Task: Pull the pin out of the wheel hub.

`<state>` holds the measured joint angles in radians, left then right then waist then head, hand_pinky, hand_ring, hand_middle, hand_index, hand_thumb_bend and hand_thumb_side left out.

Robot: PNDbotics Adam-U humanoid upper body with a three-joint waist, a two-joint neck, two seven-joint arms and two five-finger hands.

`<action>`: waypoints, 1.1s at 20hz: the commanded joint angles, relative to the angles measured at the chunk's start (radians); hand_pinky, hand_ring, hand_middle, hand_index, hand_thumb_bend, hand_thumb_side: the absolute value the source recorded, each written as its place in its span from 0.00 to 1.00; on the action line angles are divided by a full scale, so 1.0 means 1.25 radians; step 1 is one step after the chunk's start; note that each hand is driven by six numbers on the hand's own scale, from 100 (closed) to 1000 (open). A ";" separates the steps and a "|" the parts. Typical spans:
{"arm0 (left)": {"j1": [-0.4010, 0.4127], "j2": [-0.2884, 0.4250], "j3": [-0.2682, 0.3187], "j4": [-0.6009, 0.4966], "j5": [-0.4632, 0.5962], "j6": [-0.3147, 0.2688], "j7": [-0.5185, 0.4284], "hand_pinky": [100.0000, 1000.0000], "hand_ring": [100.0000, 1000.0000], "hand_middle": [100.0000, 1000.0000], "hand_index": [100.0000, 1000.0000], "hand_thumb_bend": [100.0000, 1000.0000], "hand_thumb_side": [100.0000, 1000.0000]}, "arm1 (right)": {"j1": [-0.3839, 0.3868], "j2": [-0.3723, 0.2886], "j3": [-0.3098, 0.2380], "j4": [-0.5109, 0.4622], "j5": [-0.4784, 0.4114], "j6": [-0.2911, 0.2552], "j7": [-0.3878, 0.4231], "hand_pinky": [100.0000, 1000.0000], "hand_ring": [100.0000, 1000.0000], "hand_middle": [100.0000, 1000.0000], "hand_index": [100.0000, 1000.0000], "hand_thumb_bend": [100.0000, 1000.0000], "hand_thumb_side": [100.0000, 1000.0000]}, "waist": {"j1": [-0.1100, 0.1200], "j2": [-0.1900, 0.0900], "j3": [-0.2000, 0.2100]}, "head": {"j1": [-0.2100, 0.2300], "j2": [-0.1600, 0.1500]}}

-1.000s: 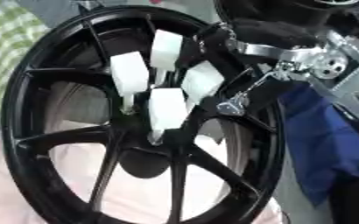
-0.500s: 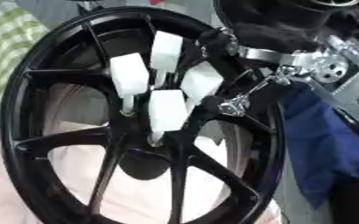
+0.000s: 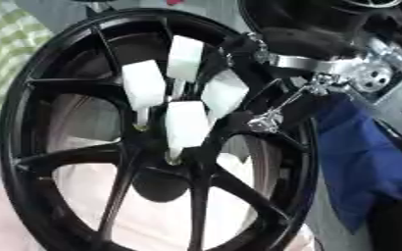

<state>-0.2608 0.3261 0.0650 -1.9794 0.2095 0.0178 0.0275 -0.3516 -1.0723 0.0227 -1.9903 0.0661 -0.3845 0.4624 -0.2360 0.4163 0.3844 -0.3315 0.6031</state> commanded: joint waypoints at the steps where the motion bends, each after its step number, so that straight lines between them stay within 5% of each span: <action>1: -0.006 0.007 -0.001 -0.016 -0.002 -0.001 -0.002 0.89 0.59 0.52 0.78 0.07 0.61 | -0.003 -0.020 -0.016 -0.008 0.014 -0.001 -0.007 0.79 0.77 0.71 0.81 0.24 0.00 | 0.008 -0.011 -0.002 | -0.001 -0.014; 22: -0.005 0.003 -0.002 -0.016 -0.005 -0.002 -0.004 0.89 0.59 0.52 0.78 0.07 0.62 | 0.011 -0.014 -0.021 -0.008 0.034 0.018 -0.034 0.79 0.76 0.66 0.78 0.18 0.00 | 0.008 -0.002 -0.003 | -0.012 -0.029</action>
<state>-0.2632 0.3251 0.0643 -1.9794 0.2055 0.0174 0.0270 -0.3334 -1.0691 0.0120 -1.9903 0.1088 -0.3623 0.4243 -0.2360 0.4292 0.3830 -0.3421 0.5846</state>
